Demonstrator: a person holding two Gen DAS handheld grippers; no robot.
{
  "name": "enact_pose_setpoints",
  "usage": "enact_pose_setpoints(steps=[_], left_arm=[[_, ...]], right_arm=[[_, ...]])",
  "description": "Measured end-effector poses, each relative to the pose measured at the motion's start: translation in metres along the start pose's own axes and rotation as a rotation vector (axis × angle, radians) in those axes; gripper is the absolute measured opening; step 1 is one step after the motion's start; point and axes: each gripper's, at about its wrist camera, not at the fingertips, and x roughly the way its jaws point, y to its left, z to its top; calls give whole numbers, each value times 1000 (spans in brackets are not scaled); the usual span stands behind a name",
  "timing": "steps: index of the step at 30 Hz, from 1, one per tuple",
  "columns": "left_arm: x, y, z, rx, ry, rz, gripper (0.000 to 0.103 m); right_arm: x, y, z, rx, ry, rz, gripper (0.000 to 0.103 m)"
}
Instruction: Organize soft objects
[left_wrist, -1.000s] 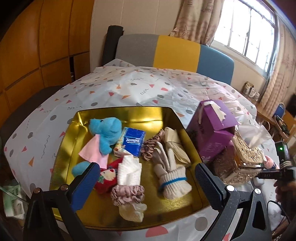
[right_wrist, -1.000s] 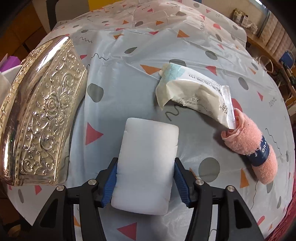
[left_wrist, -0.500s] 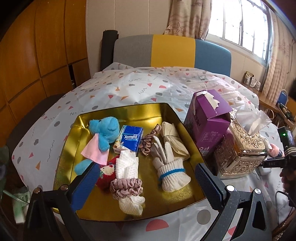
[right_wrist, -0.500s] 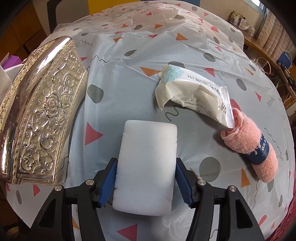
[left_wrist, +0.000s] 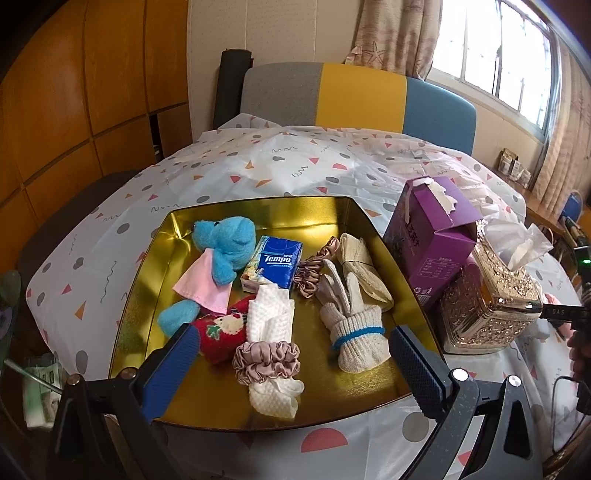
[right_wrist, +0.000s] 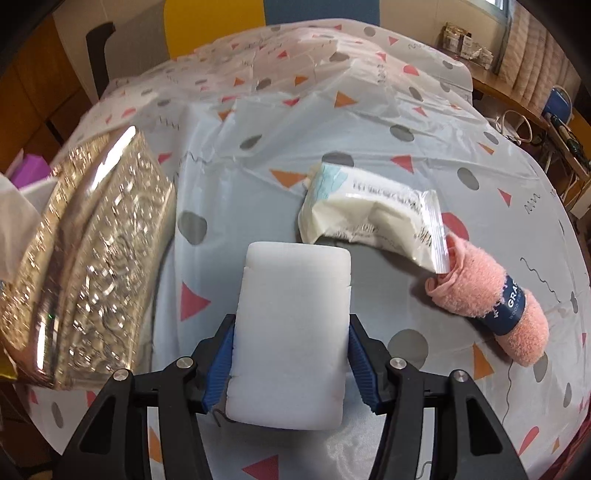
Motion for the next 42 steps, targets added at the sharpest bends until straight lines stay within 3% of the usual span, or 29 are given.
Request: enact_pose_setpoints(steps=[5, 11, 16, 21, 25, 29, 32, 34, 36, 39, 42], left_arm=[[0, 9, 1, -25, 1, -14, 103], [1, 20, 0, -54, 12, -29, 103], [3, 30, -1, -48, 20, 4, 103], [0, 52, 2, -94, 8, 36, 103], [-3, 71, 3, -124, -4, 78, 103], [-6, 81, 3, -141, -4, 92, 103], [-6, 84, 2, -142, 3, 95, 103], [-6, 85, 2, -143, 3, 93, 103], [-6, 84, 1, -141, 5, 92, 103], [-4, 82, 0, -139, 15, 88, 103], [-3, 81, 0, -136, 23, 83, 103]], right_arm=[[-11, -13, 10, 93, -71, 34, 58], [-33, -16, 46, 153, -128, -2, 58], [-84, 31, 97, 70, -252, 6, 58], [-123, 124, 128, -123, -314, 104, 58], [-119, 216, 116, -279, -255, 236, 58], [-81, 298, 83, -376, -119, 320, 58], [-41, 338, 58, -404, -26, 345, 58], [-20, 355, 48, -410, 15, 351, 58], [-11, 371, 39, -474, -26, 312, 58], [4, 381, 35, -475, 36, 333, 59], [3, 382, 28, -485, 11, 312, 59]])
